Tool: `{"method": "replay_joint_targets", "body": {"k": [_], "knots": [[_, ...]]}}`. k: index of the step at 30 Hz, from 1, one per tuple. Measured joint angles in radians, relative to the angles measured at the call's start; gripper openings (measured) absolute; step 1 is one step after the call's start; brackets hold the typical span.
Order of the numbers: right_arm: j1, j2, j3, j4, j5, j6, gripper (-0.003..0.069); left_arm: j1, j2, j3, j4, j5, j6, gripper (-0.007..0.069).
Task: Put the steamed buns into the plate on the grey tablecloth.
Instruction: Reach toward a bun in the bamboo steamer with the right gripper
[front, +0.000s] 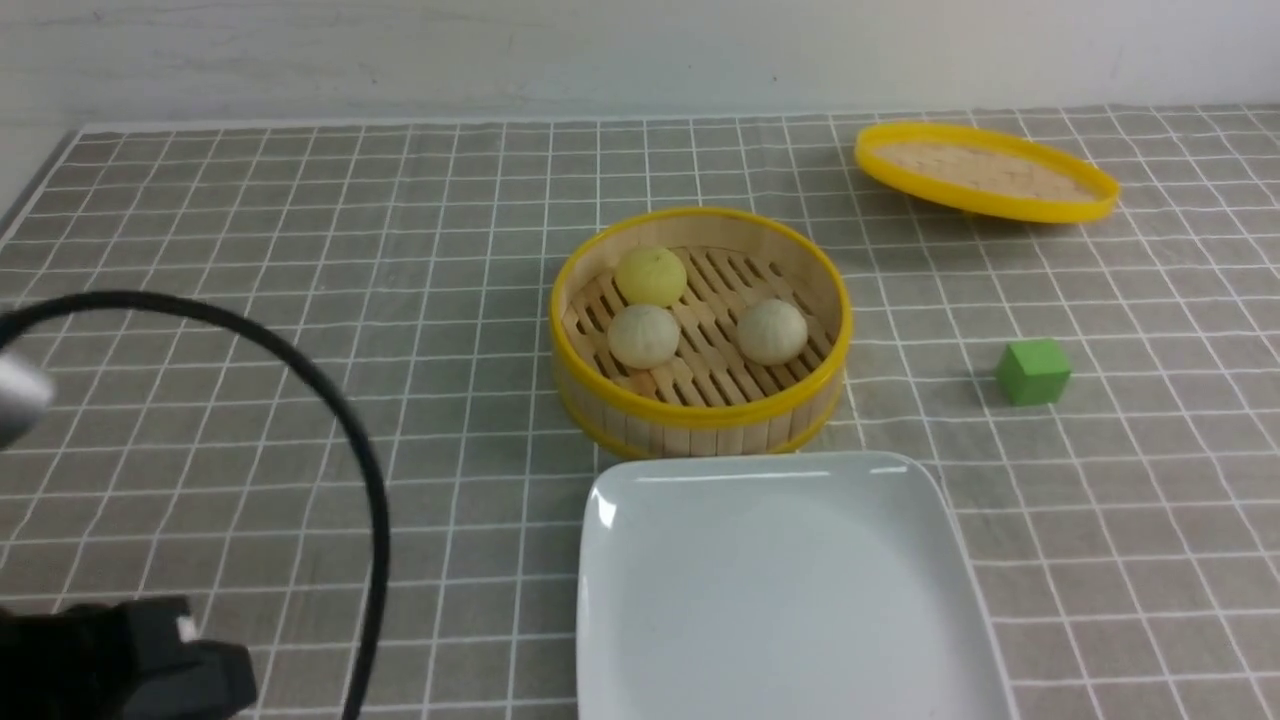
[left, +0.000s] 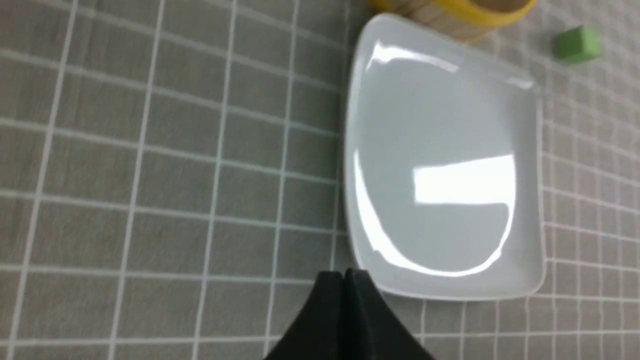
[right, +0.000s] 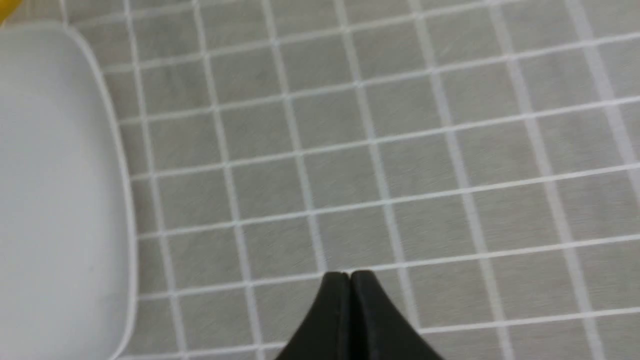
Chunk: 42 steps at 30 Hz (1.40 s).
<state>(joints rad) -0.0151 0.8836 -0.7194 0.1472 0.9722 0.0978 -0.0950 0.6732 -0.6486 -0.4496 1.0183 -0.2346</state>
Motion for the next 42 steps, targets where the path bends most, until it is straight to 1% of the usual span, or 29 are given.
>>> {"method": "replay_joint_targets", "body": {"k": [1, 2, 3, 4, 5, 7, 9, 12, 13, 14, 15, 16, 17, 18, 19, 20, 21, 25, 29, 33, 36, 37, 38, 39, 40, 41, 42], "knots": [[0.000, 0.010, -0.003, 0.027, 0.002, -0.024, -0.0015, 0.000, 0.018, -0.001, 0.000, 0.000, 0.002, 0.0002], [0.001, 0.087, -0.021, 0.149, -0.001, -0.121, -0.0012, 0.000, 0.084, -0.001, 0.001, -0.001, 0.021, 0.0002], [0.007, 0.141, -0.036, 0.224, -0.003, -0.212, -0.0008, 0.000, 0.121, -0.001, 0.003, -0.001, 0.037, 0.0002], [0.007, 0.150, -0.039, 0.238, -0.003, -0.228, -0.0007, 0.000, 0.129, -0.001, 0.003, -0.001, 0.041, 0.0002], [0.033, 0.217, -0.076, 0.349, -0.003, -0.340, 0.0005, 0.000, 0.185, -0.001, 0.003, -0.003, 0.069, 0.0002], [0.079, 0.303, -0.130, 0.419, -0.002, -0.433, 0.0025, 0.000, 0.225, -0.001, 0.004, -0.007, 0.094, 0.0002], [0.133, 0.366, -0.190, 0.438, -0.002, -0.465, 0.0053, 0.000, 0.257, -0.001, 0.004, -0.010, 0.109, 0.0002], [0.261, 0.524, -0.336, 0.396, -0.026, -0.482, 0.0125, 0.000, 0.289, -0.001, 0.006, -0.027, 0.125, 0.0002], [0.261, 0.524, -0.336, 0.396, -0.026, -0.482, 0.0125, 0.000, 0.291, -0.001, 0.006, -0.030, 0.126, 0.0002], [0.295, 0.580, -0.397, 0.360, -0.039, -0.482, 0.0150, 0.000, 0.292, -0.001, 0.006, -0.034, 0.128, 0.0002], [0.347, 0.655, -0.493, 0.298, -0.057, -0.474, 0.0204, 0.000, 0.294, -0.001, 0.006, -0.043, 0.130, 0.0002], [0.352, 0.674, -0.504, 0.291, -0.059, -0.471, 0.0204, 0.000, 0.294, -0.001, 0.006, -0.045, 0.131, 0.0002], [0.385, 0.738, -0.591, 0.231, -0.082, -0.437, 0.0251, 0.000, 0.294, -0.001, 0.006, -0.050, 0.132, 0.0004], [0.392, 0.757, -0.602, 0.223, -0.085, -0.432, 0.0255, 0.000, 0.294, -0.001, 0.006, -0.050, 0.132, 0.0004], [0.409, 0.830, -0.688, 0.169, -0.104, -0.394, 0.0289, 0.000, 0.294, -0.001, 0.006, -0.051, 0.132, 0.0011], [0.414, 0.848, -0.710, 0.157, -0.107, -0.383, 0.0296, 0.000, 0.294, -0.001, 0.006, -0.051, 0.132, 0.0012], [0.421, 0.908, -0.781, 0.116, -0.120, -0.349, 0.0314, 0.000, 0.294, -0.001, 0.006, -0.051, 0.132, 0.0017], [0.421, 1.034, -0.937, 0.058, -0.134, -0.279, 0.0330, 0.000, 0.294, -0.001, 0.009, -0.054, 0.133, 0.0023], [0.421, 1.160, -1.039, 0.049, -0.163, -0.261, 0.0330, 0.000, 0.294, -0.001, 0.011, -0.059, 0.133, 0.0031], [0.421, 1.231, -1.055, 0.049, -0.217, -0.256, 0.0322, 0.000, 0.294, -0.001, 0.012, -0.083, 0.133, 0.0034], [0.421, 1.282, -1.055, 0.049, -0.239, -0.256, 0.0253, 0.000, 0.294, -0.001, 0.027, -0.119, 0.133, 0.0036], [0.421, 1.284, -1.059, 0.050, -0.242, -0.256, 0.0206, 0.000, 0.294, -0.001, 0.032, -0.125, 0.133, 0.0037], [0.421, 1.284, -1.059, 0.050, -0.243, -0.256, 0.0198, 0.000, 0.294, -0.001, 0.032, -0.126, 0.133, 0.0037], [0.421, 1.278, -1.063, 0.050, -0.242, -0.255, 0.0112, 0.000, 0.294, -0.001, 0.039, -0.130, 0.133, 0.0039], [0.421, 1.277, -1.063, 0.050, -0.241, -0.255, 0.0102, 0.000, 0.294, -0.001, 0.039, -0.131, 0.133, 0.0039], [0.421, 1.267, -1.063, 0.050, -0.225, -0.255, 0.0041, 0.000, 0.294, -0.001, 0.040, -0.131, 0.133, 0.0041], [0.421, 1.248, -1.063, 0.050, -0.206, -0.254, 0.0020, 0.000, 0.294, -0.001, 0.041, -0.131, 0.133, 0.0044]]}}
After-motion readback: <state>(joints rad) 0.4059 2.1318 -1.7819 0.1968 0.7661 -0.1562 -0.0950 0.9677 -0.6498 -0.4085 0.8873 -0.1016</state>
